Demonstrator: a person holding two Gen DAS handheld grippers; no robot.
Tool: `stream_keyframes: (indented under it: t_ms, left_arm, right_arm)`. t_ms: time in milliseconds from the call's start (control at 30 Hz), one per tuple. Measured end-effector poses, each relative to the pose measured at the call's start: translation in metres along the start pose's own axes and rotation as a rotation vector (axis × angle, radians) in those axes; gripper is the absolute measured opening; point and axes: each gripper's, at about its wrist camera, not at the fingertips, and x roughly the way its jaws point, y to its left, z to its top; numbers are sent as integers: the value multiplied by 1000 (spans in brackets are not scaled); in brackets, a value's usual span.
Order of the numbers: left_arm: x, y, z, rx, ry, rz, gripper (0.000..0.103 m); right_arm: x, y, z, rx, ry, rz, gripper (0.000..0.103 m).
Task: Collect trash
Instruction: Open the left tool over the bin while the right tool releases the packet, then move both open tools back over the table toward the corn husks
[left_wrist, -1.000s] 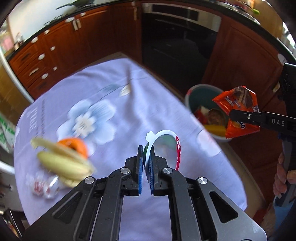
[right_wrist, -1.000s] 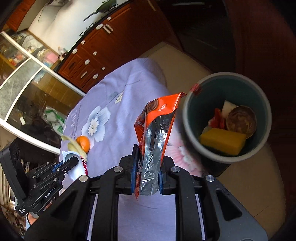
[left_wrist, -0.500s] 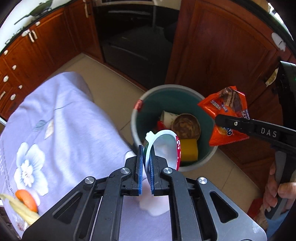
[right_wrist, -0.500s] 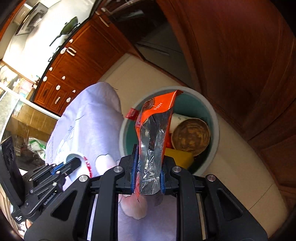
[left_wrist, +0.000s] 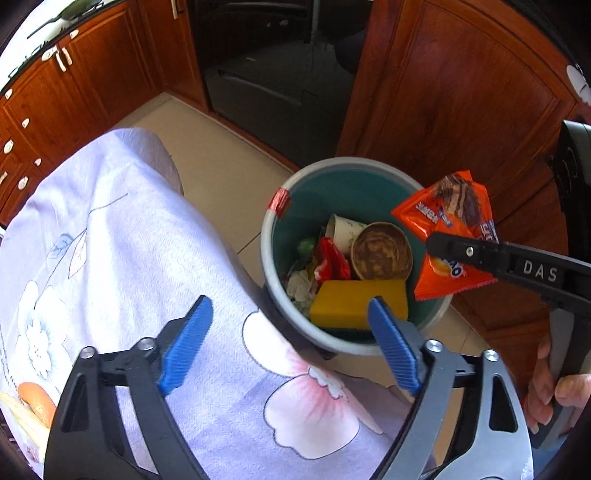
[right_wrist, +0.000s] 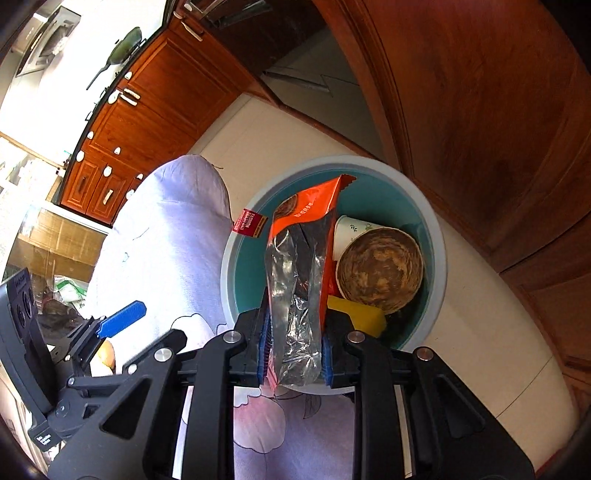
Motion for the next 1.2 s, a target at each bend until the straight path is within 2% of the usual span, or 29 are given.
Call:
stream_keyframes:
  t_ms: [67,100,133,400,767,967,1033,1200]
  left_arm:
    - [-4,3,-4,0,-1,1,93]
    - [-5,4,-6,-1,1,-1,95]
    - [-7,5,-7,-1,2,-4,95]
    - [-15,11,-17,-7,6,-15,98]
    - [-44,27,-35,-61,-15,-27,98]
    - [-76,50,-60,-115,-54,-8,99]
    - [-85,60,-71,-137,-61,7,99]
    - [-105,95,-107,-214,-64,37,99]
  right_arm:
    - [2,1,0,-2,3,4,42]
    - [3,1,-1,4,1,9,66]
    - [2,1,0,13,-8,7,74]
    - [0,-2,-4,80,-7,-45,85]
    - [-11,4,-19,108,5,-86,86]
    - [-20,26,-33,76,9,-77,86]
    - [-22,38,-40,58,12,-71,90]
    - [-24,72,-54,-3,23,-56,91]
